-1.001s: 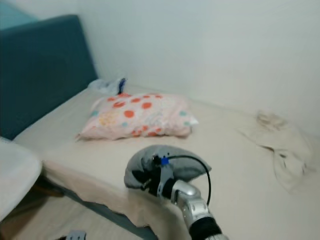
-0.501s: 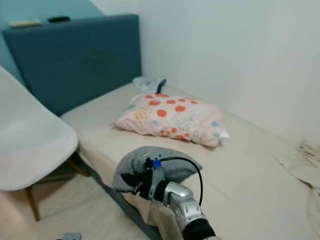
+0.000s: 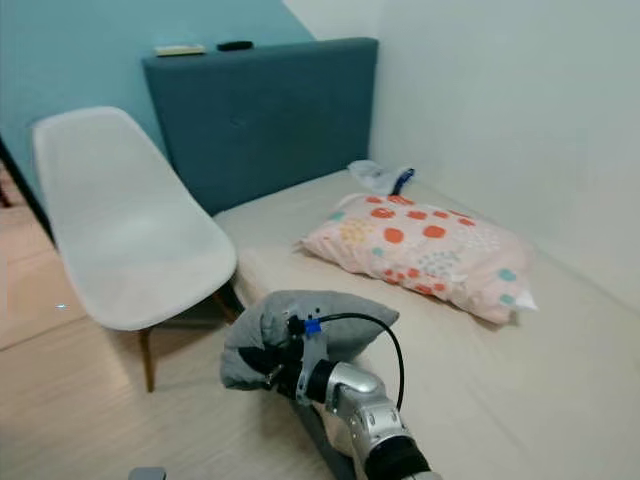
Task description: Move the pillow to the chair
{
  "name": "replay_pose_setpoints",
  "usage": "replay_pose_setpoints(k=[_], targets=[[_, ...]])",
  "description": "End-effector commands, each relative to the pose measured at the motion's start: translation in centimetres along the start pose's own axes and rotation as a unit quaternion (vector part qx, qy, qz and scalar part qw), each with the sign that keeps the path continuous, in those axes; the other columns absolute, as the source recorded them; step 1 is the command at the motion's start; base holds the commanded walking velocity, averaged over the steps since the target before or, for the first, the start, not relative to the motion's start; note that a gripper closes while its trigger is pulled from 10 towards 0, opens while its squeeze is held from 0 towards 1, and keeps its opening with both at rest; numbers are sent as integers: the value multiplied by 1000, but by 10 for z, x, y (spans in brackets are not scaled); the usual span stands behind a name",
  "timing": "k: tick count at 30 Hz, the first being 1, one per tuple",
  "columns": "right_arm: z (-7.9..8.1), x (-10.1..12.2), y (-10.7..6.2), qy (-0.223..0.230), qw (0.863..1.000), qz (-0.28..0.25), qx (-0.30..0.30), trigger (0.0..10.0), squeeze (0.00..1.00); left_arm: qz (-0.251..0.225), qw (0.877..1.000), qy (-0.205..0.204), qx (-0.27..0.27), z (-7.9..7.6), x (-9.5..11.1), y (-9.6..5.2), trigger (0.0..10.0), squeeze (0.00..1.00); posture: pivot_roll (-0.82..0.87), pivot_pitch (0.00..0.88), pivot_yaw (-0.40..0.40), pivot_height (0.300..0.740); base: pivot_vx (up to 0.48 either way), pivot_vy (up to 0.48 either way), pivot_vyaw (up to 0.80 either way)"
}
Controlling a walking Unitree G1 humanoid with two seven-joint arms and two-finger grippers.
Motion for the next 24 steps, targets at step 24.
replay_pose_setpoints(k=[24], targets=[[9,-25,-10,35,997,25,64,10000,0,-5,1000,-1,-7,-3,5,1,10000,0,42,0,-59,740,0,0,756]])
Point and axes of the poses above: a point about 5 cm out from each wrist's last joint towards the gripper, its own y axis pointing out of the wrist towards the gripper, its own x axis along the axis of the wrist's last joint, z = x × y, the point moved 2 cm from there along y, pointing out of the wrist towards the gripper, and after that the axes turned 3 degrees about y, right-handed, at the moved point
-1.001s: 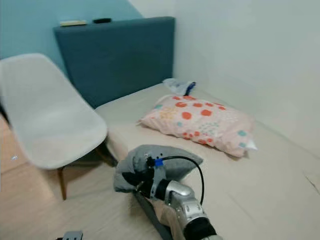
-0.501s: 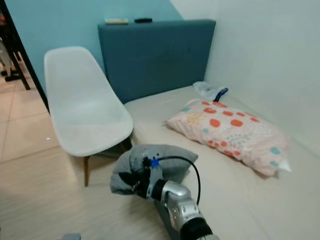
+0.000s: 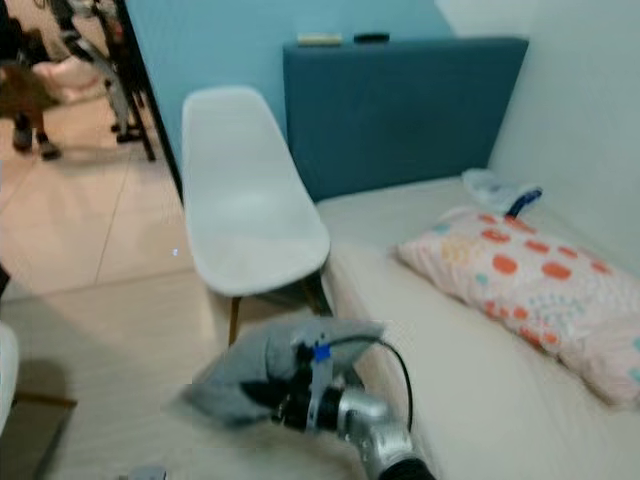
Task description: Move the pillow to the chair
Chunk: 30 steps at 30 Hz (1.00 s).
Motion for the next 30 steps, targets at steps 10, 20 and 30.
replay_pose_setpoints(k=[10,20,30], targets=[[-65,-39,-54,0,944,100,-316,10000,0,-23,1000,-10,-18,-9,13,1,10000,0,46,0,-70,740,0,0,365],[-82,-61,-99,40,893,93,-440,10000,0,-109,992,-13,-63,-25,76,3,10000,0,44,0,-75,740,0,0,0],[-75,-101,-124,51,860,186,-473,10000,0,-80,995,4,-66,-31,57,3,10000,0,25,0,-70,740,0,0,0]])
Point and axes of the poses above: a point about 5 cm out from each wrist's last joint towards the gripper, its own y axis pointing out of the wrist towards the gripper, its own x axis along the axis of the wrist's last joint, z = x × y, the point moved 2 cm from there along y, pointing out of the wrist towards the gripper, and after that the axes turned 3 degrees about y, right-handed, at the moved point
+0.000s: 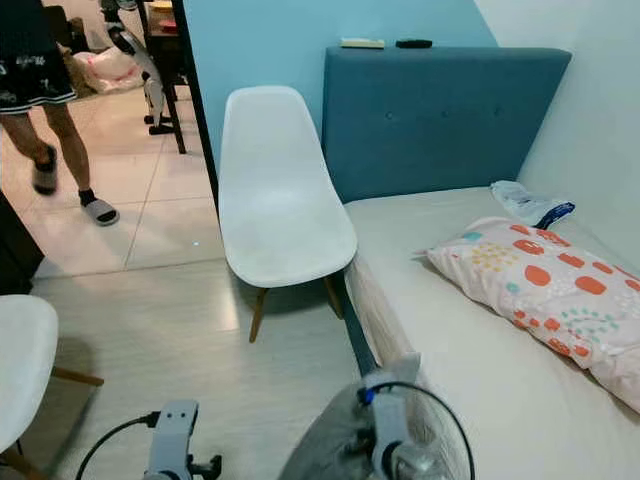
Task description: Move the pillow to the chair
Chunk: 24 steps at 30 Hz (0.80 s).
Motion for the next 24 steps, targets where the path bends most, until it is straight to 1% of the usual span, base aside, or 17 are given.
replay_pose_setpoints(k=[1,3,4,6,14,15,17,18,19,20,22,24], targets=[[-12,1,-3,-6,1000,-2,-27,10000,0,19,1000,6,1,-1,-10,-2,10000,0,25,0,-70,740,0,0,0],[-21,-13,-7,13,998,12,-52,10000,0,31,999,5,6,1,-20,-4,10000,0,27,0,-70,740,0,0,0],[-21,-13,-7,13,998,12,-52,10000,0,31,999,5,6,1,-20,-4,10000,0,27,0,-70,740,0,0,0],[-27,-22,-11,25,998,16,-63,10000,0,43,999,0,12,5,-29,-7,10000,0,27,0,-67,740,0,0,0],[-29,-26,-13,33,997,14,-67,10000,0,57,998,0,15,7,-40,-10,10000,0,23,0,-61,740,0,0,0],[-28,-23,-12,35,997,7,-65,10000,0,64,998,3,15,7,-45,-11,10000,0,24,0,-57,740,0,0,0],[-25,-10,-9,40,997,-20,-56,10000,0,66,998,6,11,5,-46,-11,10000,0,23,0,-53,740,120,0,0],[-25,-10,-9,40,997,-20,-56,10000,0,66,998,6,11,5,-46,-11,10000,0,23,0,-53,740,240,0,0],[-22,6,-7,25,997,-49,-46,10000,0,66,998,11,5,2,-45,-11,10000,0,20,0,-50,740,255,0,0],[-21,12,-6,18,997,-59,-44,10000,0,66,998,14,3,1,-45,-11,10000,0,19,0,-49,740,270,0,0],[-21,16,-6,14,997,-64,-42,10000,0,65,998,15,1,0,-45,-11,10000,0,19,0,-49,740,270,0,0],[-18,27,-5,11,996,-83,-34,10000,0,65,998,20,-2,-1,-44,-11,10000,0,17,0,-47,740,281,0,0]])
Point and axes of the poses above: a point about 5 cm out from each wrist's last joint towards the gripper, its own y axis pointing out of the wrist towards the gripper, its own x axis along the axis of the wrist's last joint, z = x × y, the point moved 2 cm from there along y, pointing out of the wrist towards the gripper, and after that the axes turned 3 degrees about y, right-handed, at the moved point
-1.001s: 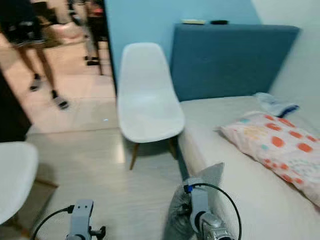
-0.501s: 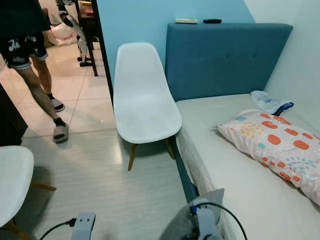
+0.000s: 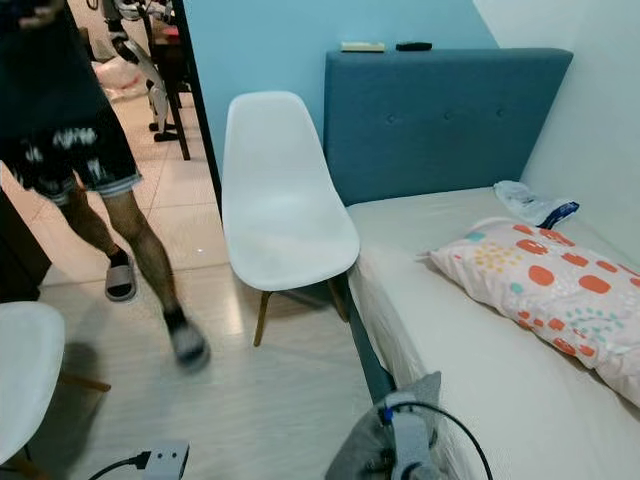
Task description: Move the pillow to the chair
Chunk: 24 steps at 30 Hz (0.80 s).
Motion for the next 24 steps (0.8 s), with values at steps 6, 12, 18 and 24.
replay_pose_setpoints(k=[6,12,18,24], targets=[[12,71,5,-8,991,-131,33,10000,0,10,1000,15,-12,-5,-2,0,10000,0,15,0,-45,740,311,0,0],[18,122,0,-28,975,-215,51,10000,0,10,1000,19,-16,-6,-2,0,10000,0,11,0,-43,740,329,0,0],[10,181,-15,-90,949,-304,-1,10000,0,12,1000,21,-19,-7,-4,0,10000,0,8,0,-43,740,344,0,0],[17,226,-33,-102,919,-380,21,10000,0,14,999,22,-20,-8,-5,0,10000,0,10,0,-47,740,348,0,0]])
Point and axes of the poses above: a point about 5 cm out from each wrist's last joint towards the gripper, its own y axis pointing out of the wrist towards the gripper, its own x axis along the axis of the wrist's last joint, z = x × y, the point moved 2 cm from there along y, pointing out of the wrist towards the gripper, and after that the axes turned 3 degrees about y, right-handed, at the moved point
